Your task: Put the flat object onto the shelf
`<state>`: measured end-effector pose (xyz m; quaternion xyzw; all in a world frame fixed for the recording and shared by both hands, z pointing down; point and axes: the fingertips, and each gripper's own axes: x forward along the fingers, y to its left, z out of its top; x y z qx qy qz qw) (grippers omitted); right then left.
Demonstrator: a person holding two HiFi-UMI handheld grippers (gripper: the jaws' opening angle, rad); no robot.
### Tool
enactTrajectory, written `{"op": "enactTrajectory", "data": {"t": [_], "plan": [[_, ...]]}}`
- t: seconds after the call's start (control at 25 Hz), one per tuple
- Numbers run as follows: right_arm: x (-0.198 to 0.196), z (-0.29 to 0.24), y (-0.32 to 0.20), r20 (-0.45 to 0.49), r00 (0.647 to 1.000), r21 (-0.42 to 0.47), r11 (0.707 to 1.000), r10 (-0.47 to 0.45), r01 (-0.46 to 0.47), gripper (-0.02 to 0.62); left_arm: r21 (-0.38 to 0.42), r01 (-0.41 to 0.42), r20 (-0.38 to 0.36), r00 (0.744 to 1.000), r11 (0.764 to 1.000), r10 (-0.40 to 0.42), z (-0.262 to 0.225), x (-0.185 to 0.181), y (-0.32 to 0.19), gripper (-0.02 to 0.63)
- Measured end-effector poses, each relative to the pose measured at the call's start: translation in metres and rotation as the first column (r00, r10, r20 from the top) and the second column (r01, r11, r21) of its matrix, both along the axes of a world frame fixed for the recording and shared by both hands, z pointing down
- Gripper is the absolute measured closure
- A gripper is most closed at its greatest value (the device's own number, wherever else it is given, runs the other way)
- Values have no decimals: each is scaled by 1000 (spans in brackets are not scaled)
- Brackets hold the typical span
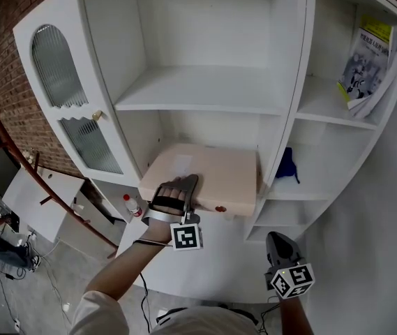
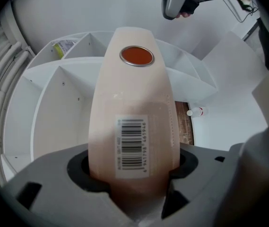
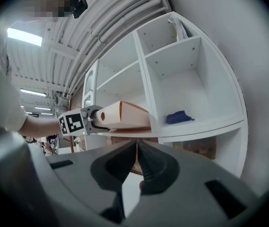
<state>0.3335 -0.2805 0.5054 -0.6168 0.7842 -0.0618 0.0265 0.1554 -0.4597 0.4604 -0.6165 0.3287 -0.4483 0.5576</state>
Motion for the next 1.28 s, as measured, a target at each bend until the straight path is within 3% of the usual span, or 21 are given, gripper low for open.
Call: {"op": "enactTrajectory", "data": {"t": [0.36,0.72,1.0,1.2,1.28], "plan": [[10,7,-6,22,1000,-21,1000,-6,6,565,-104,-10,23,1000,994,13,14,12,-8,265],[22,14,-8,32,999,-33,999,-12,13,565,-238,-28,56,998,971,42,44,21,-2,219],[28,15,-13,29,999,-34,999,-24,25,565,-377,-35,52,997,926,58,54,27,2,198],[31,16,-16,20,999,-40,999,-34,35,565,-523,-91,7,994,847,112,56,32,11,196],[31,17,-18,19,999,-44,998,-37,38,565,-525,-88,8,994,847,108,54,33,6,195]]}}
